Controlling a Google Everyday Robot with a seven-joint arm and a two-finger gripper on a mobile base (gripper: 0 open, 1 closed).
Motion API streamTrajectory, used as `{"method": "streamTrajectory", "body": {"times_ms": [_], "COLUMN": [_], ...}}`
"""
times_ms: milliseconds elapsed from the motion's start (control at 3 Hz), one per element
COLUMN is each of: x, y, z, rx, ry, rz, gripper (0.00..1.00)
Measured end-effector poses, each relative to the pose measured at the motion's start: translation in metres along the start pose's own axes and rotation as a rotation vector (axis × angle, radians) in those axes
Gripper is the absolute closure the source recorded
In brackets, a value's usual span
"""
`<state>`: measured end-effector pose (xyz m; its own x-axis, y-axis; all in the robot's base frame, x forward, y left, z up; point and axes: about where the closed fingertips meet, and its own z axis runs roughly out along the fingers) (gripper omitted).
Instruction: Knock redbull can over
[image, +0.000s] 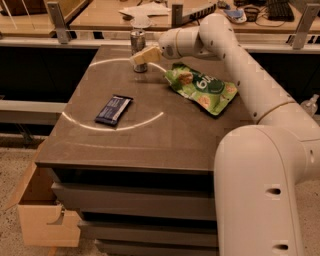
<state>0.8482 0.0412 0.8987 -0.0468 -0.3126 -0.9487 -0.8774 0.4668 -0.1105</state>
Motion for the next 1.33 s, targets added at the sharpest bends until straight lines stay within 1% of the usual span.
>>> {"method": "streamTrajectory", "body": {"times_ms": [333, 667, 1000, 1333], "x": [0.001, 0.0, -0.03, -0.052], "y": [-0.005, -0.007, -0.004, 0.008], "z": [0.014, 0.017, -0.019, -0.053], "rx": [-0.004, -0.013, -0.029, -0.07], "ry": [-0.013, -0.011, 0.042, 0.11], "rz": [-0.023, -0.056, -0.281, -0.501], "gripper": [0.39, 0.62, 0.94, 1.0]}}
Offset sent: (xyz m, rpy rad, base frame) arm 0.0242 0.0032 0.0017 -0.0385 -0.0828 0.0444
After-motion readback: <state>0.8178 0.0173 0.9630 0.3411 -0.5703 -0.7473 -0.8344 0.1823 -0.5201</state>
